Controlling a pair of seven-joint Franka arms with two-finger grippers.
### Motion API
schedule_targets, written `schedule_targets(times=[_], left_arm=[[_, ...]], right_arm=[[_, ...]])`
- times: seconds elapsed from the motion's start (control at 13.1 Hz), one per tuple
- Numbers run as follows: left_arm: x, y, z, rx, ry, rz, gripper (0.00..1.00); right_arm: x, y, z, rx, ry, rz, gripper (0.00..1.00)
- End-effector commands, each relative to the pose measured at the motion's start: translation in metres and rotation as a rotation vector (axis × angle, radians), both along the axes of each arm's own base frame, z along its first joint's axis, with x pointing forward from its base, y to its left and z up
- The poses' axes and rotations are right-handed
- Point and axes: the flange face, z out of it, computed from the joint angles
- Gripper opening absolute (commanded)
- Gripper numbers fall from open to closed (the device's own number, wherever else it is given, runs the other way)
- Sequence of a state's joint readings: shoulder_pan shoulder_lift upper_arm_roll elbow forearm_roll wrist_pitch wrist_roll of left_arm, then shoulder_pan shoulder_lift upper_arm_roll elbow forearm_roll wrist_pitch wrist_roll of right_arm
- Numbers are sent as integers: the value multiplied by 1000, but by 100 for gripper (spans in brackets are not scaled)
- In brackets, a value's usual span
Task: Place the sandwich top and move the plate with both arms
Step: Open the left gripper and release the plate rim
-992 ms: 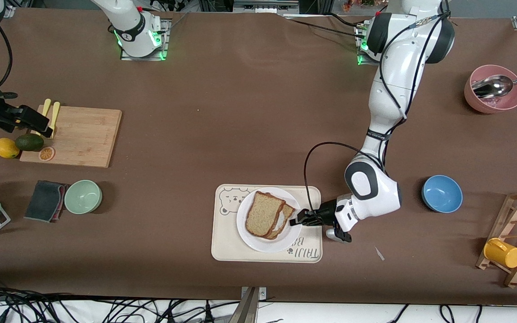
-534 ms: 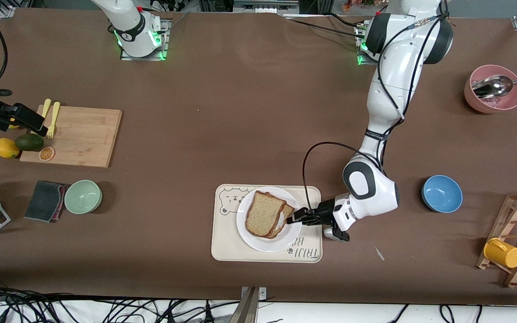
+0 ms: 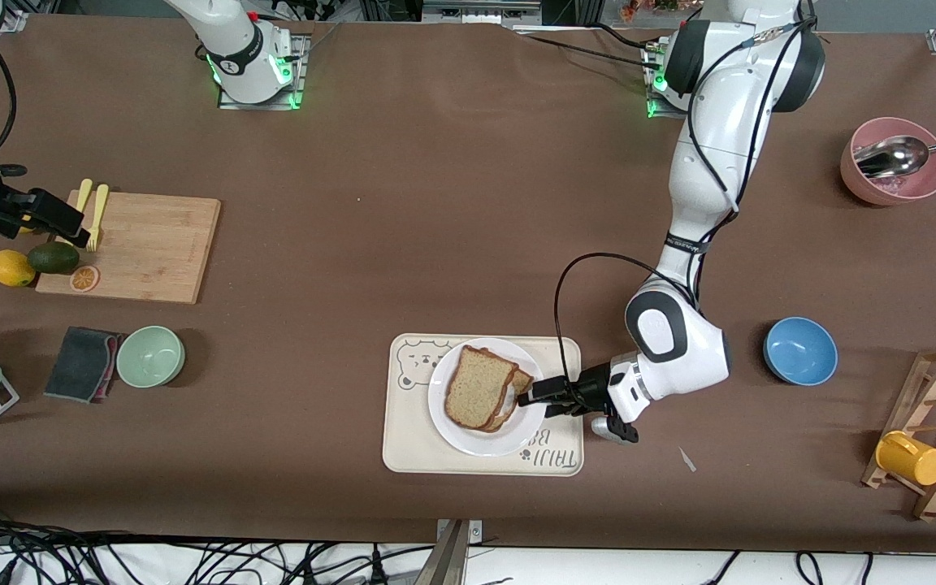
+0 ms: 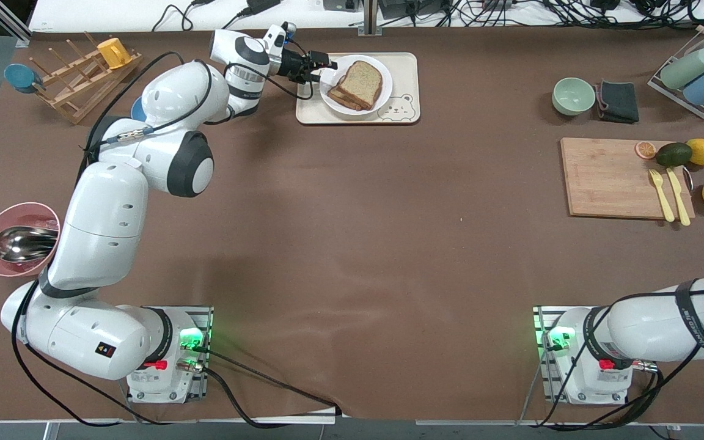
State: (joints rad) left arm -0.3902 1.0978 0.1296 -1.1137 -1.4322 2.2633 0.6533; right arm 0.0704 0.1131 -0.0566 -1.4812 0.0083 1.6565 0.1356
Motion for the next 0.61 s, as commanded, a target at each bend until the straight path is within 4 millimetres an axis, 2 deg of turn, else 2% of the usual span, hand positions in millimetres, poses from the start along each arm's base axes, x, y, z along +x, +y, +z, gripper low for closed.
schedule_targets(times=[0.0, 0.53], left_arm=[[-7, 9, 46, 48, 10, -46, 100], [-24, 29, 139, 403, 109, -248, 100]], right_arm=[[-2, -2, 2, -11, 12, 53, 100], [-2, -6, -8, 2, 57, 51, 100]])
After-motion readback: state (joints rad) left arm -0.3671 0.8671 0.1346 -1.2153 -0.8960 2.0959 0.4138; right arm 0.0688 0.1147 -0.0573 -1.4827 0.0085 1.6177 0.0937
